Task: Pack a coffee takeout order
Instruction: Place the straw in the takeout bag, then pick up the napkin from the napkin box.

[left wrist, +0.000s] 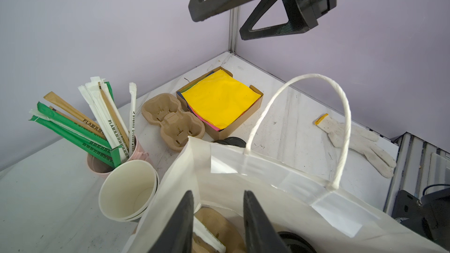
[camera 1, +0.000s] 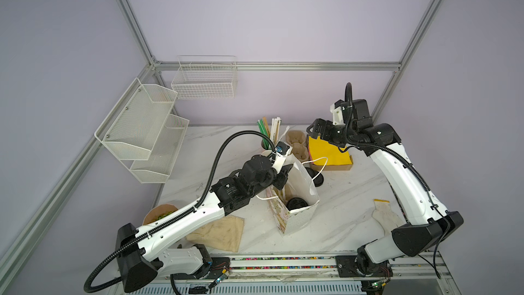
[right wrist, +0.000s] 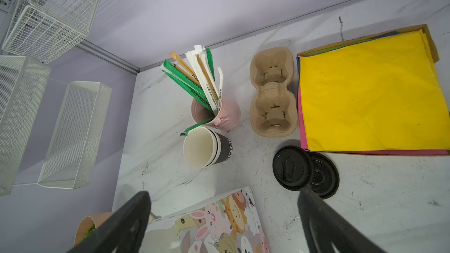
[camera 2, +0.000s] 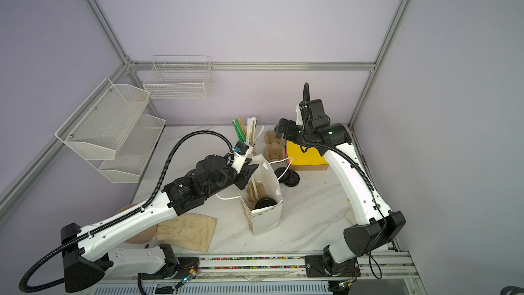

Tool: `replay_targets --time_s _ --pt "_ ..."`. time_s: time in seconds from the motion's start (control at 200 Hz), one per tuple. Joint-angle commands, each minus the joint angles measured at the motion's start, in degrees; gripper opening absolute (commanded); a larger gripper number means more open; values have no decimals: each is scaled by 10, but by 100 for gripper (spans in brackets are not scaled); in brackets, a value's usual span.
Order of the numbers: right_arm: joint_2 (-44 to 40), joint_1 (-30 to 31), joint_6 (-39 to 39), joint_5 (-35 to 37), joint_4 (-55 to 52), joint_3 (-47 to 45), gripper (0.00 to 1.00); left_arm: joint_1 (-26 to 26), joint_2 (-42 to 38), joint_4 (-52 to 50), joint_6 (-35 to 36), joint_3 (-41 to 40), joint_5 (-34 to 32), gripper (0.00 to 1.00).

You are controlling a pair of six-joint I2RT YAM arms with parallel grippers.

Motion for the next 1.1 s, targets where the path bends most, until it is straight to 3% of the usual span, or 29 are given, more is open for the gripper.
replay_targets --time_s 0.0,0.115,0.27,0.415,0.6,0.815,1.095 --pt "-6 -5 0 23 4 -3 97 -2 -22 18 19 3 -9 43" --pt "2 -11 8 43 -2 -1 97 -1 -27 2 43 40 -17 47" --pt "42 -38 26 85 -15 -6 97 -1 -33 -22 80 78 -61 71" --pt "86 -60 46 100 -4 -35 97 9 -56 -17 89 65 -121 87" --pt "158 -63 75 205 6 -41 97 48 -85 -23 75 26 -131 100" --pt "237 -81 121 231 55 -40 93 66 -109 17 81 -48 -161 100" --pt "331 -110 118 233 88 -5 84 71 -124 39 94 -75 -177 100"
